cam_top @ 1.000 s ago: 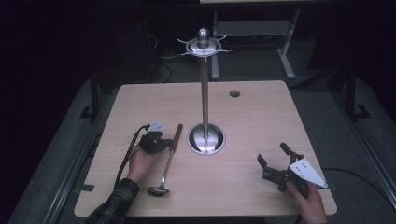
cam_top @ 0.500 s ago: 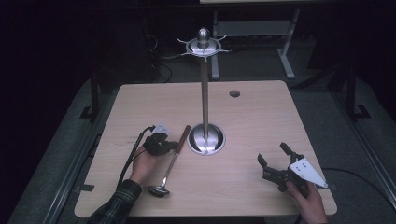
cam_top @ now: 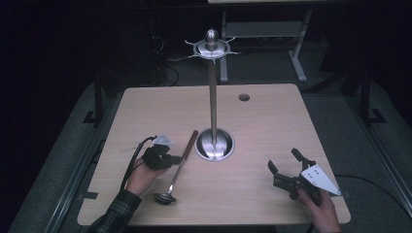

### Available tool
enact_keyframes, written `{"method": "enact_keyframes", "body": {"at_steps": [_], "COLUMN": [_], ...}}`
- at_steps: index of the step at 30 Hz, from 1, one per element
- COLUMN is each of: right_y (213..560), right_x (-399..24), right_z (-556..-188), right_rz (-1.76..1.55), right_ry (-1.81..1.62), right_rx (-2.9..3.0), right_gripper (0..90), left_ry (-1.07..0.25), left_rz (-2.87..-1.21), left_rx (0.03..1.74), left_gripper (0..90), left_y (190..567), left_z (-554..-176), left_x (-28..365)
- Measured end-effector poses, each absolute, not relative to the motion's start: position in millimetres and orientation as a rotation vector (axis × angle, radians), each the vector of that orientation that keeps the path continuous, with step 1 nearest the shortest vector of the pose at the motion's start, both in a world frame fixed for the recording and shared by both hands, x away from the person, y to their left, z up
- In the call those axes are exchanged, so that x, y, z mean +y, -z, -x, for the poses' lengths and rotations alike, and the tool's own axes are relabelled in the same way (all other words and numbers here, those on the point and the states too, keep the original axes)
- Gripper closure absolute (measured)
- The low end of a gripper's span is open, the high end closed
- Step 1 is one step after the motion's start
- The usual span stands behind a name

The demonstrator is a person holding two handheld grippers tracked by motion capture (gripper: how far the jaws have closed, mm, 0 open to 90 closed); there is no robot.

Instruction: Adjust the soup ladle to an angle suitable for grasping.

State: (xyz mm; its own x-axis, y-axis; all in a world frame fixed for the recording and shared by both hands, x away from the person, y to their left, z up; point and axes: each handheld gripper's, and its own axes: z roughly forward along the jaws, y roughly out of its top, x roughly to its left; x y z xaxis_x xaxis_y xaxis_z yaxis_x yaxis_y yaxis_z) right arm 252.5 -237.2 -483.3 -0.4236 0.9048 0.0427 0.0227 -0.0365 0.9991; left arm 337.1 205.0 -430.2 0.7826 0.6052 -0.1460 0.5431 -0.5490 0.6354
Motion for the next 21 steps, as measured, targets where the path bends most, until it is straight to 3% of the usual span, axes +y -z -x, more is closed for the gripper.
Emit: {"method": "enact_keyframes", "body": {"at_steps": [4,10,21], "right_y": [483.4,483.4,483.4], "right_x": [-237.3,-237.0,-237.2], "right_z": [-252.4,-252.4,-252.5], "right_rz": [-1.012,-1.01,-1.01], "right_ry": [-1.551,-1.551,-1.55], "right_rx": [1.517,1.517,1.517], "right_gripper": [6.0,6.0,6.0], "left_ry": [-0.052,-0.065,-0.05], "left_rz": [-2.359,-2.488,-2.502], "left_rx": [0.829,0.782,0.82], "left_gripper": [89.9,89.7,89.8], "left_y": [431.2,436.8,443.2], "left_z": [-310.8,-288.6,-290.0], "left_x": [199.1,197.5,200.2]}}
